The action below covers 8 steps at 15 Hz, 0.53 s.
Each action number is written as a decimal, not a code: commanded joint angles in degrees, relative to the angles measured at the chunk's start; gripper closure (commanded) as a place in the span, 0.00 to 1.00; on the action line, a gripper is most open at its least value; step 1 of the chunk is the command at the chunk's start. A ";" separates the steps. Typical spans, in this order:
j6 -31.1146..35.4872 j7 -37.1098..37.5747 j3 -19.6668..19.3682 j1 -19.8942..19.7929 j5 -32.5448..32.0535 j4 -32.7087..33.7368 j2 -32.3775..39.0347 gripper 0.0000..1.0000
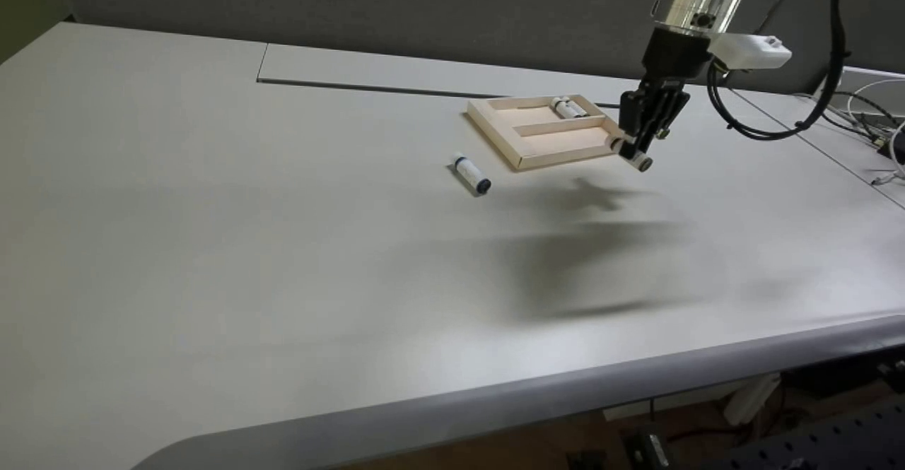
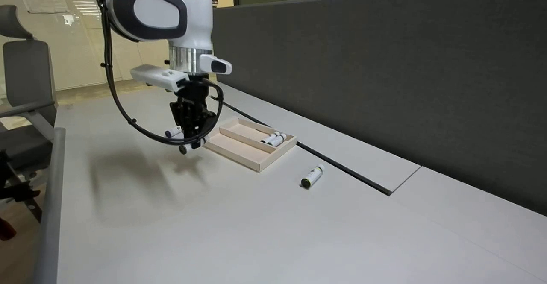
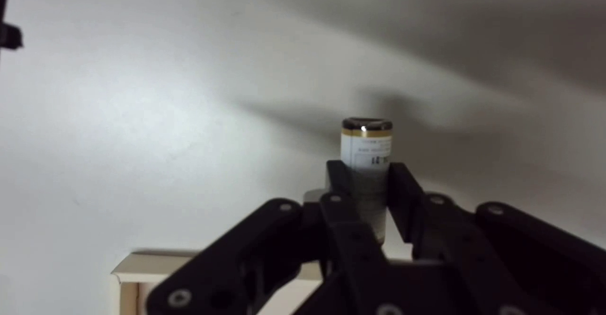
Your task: Remove one bottle from the tray and put it on the table
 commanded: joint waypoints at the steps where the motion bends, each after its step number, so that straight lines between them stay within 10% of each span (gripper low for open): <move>1: -3.55 3.39 -0.64 0.40 -1.42 3.95 3.42 0.93; 8: -5.42 5.24 -1.36 0.71 -1.79 9.87 9.80 0.93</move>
